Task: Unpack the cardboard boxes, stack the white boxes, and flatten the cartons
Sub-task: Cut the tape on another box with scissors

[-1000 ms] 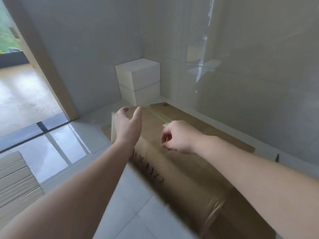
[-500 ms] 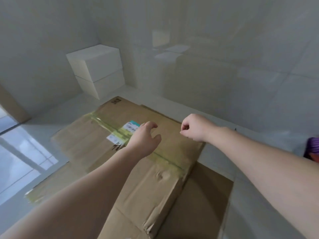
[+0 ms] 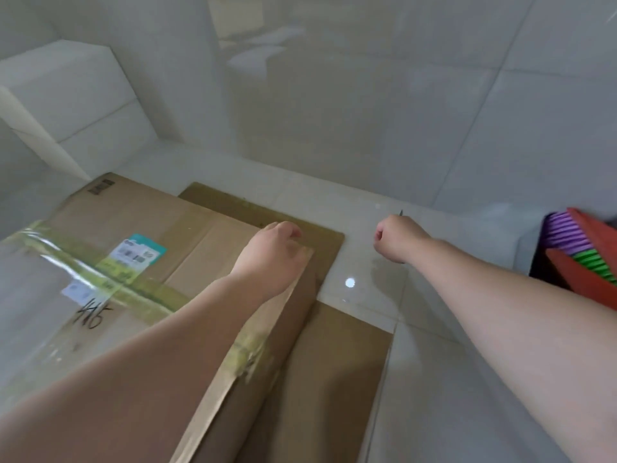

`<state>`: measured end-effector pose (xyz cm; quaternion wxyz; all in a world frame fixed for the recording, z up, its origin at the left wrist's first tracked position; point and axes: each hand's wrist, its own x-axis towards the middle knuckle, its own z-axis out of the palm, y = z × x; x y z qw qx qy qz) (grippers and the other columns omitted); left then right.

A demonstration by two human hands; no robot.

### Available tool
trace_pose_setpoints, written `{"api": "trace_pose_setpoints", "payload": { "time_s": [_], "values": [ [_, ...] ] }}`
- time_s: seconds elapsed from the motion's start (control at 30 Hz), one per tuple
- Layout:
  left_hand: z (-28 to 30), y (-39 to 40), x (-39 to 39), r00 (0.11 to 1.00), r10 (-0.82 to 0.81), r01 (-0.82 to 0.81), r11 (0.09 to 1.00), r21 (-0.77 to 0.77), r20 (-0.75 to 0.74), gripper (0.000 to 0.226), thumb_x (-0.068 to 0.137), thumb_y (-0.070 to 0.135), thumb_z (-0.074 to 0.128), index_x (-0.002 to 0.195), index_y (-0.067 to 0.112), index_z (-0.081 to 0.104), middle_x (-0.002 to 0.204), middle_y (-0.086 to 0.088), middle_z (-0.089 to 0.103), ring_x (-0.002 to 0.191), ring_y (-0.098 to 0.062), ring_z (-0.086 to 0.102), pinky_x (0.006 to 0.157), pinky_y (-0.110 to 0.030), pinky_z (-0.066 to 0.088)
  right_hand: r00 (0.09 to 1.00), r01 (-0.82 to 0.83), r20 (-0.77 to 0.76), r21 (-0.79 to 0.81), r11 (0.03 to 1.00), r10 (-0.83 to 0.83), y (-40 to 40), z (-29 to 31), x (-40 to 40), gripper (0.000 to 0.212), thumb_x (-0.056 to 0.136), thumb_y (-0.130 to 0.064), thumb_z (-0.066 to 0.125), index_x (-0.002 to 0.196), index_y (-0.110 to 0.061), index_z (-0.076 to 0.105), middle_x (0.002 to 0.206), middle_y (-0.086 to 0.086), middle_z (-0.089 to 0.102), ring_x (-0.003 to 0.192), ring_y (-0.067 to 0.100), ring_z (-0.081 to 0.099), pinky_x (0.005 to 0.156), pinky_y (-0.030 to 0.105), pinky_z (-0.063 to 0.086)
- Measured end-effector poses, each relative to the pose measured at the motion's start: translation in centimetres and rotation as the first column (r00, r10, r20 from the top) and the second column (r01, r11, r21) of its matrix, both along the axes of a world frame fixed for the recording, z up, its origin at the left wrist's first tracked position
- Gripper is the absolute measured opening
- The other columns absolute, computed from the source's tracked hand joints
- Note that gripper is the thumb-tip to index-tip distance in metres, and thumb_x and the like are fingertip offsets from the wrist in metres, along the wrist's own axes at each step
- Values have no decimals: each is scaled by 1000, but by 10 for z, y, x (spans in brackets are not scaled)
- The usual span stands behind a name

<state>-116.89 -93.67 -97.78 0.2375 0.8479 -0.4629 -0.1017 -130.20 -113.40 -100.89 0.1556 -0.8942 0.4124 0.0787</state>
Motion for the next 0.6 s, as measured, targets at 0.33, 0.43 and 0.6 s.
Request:
{"api": "trace_pose_setpoints", "payload": {
  "time_s": [0.33,0.43,0.6],
  "values": [
    [-40,-42,8,973,-126,90,978,186,195,33,92,43,44,115,24,60,112,7,64,112,-18,50,99,-24,26,989,146,-10,137,980,-146,-56,-102,-17,45,82,-4,44,127,-3,47,129,20,43,116,34,44,89,33,42],
    [-45,-42,8,965,-108,79,988,130,239,25,91,41,43,97,28,64,92,13,67,97,-15,54,90,-19,23,986,162,27,142,976,-168,-60,-122,-10,60,83,-2,37,142,-9,29,141,23,28,127,36,32,100,38,38],
    [-47,-43,9,969,-88,73,995,73,232,18,88,35,48,88,28,65,79,14,65,86,-14,55,86,-17,23,992,126,5,117,985,-127,-65,-143,10,46,92,-10,36,137,-3,30,148,30,14,137,41,15,109,43,28]
  ]
}}
